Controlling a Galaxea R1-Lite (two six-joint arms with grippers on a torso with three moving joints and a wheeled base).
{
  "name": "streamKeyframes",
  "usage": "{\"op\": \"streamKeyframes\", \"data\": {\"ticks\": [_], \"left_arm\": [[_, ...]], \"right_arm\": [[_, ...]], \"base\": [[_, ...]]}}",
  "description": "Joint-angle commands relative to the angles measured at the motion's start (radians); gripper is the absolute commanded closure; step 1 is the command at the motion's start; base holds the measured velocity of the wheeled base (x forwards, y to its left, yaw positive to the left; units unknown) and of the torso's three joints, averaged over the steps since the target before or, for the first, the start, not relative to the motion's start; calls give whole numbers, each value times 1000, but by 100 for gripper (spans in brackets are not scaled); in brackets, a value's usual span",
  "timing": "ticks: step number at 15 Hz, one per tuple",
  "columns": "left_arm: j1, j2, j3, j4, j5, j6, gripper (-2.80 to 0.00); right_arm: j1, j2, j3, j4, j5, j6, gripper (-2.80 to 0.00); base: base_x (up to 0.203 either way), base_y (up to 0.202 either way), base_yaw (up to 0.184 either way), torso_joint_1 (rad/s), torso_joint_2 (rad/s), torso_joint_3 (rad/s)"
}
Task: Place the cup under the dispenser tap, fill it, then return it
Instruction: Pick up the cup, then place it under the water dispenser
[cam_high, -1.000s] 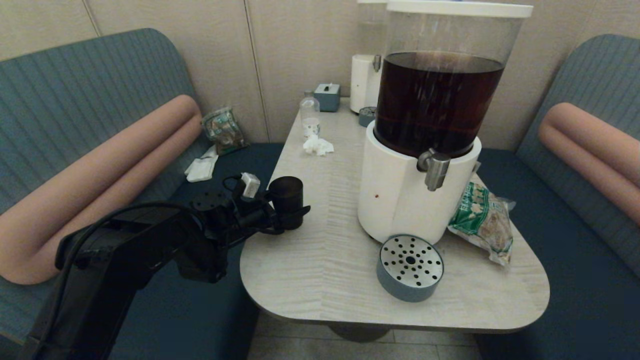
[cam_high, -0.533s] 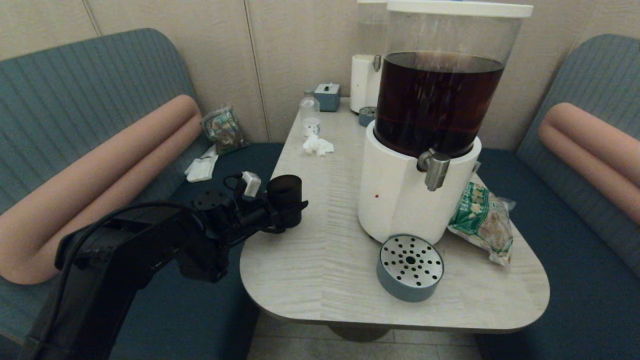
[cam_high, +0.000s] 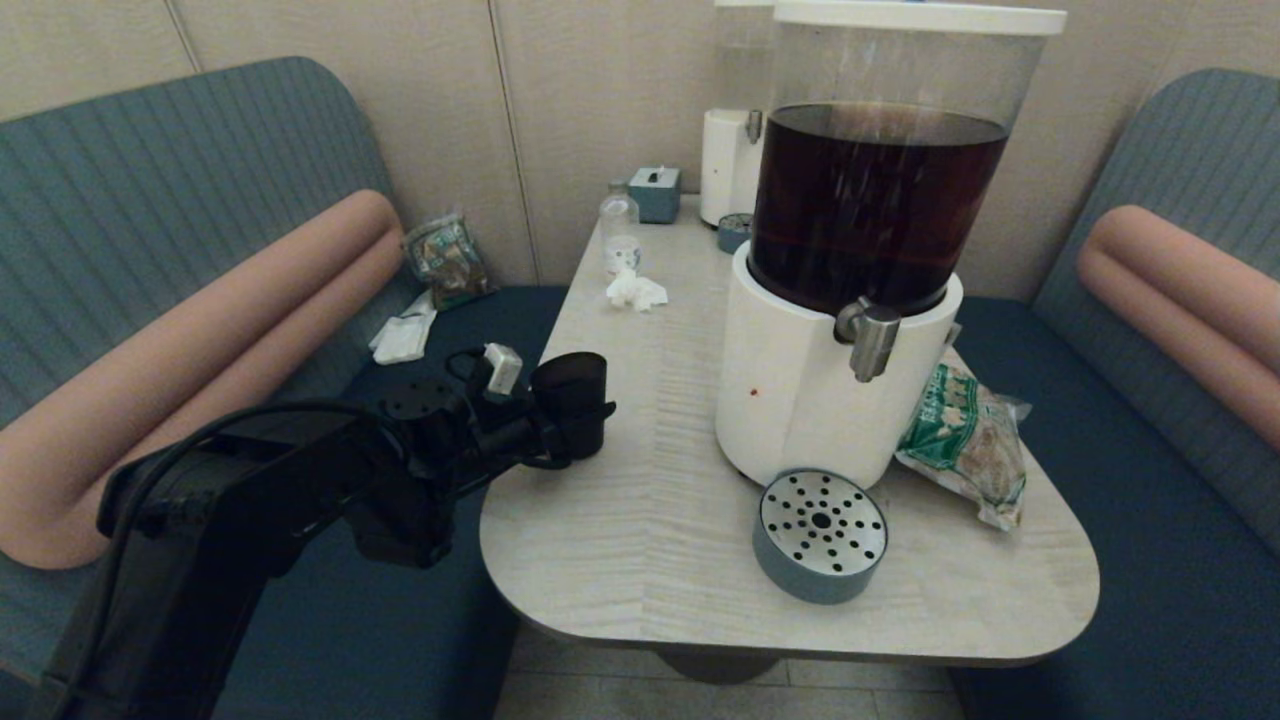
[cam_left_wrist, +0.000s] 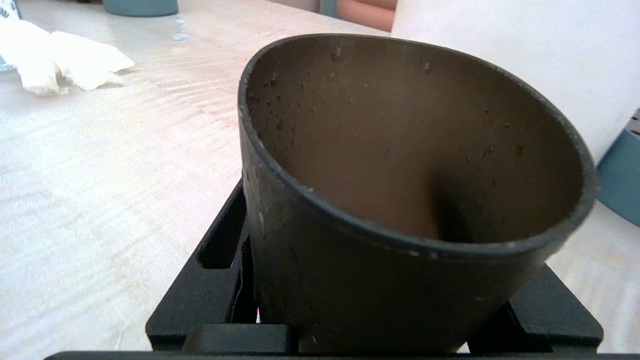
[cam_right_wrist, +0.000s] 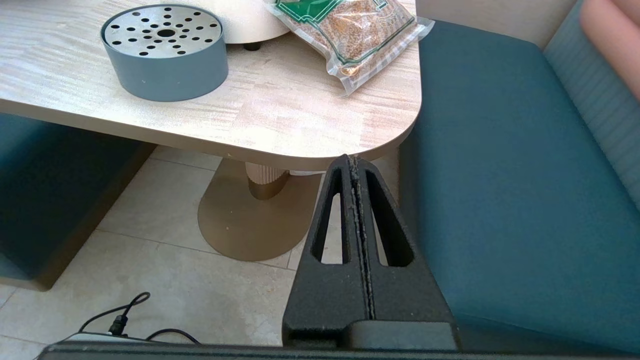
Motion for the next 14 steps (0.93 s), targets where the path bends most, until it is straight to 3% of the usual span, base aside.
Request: {"op": "streamKeyframes", "data": {"ticks": [1,9,14], "left_arm": [[-4,-60,58,-9,-4,2,0],[-12,-233,225,-9,-3,7,0],[-107,-346,338,-9,4,5,0]], "right_arm": [[0,-2,0,0,0,-1,0],[0,-2,0,0,0,-1,0],[0,-2,0,0,0,-1,0]], "base": [[0,0,0,0,0,0],[0,0,0,0,0,0],[0,0,0,0,0,0]]}}
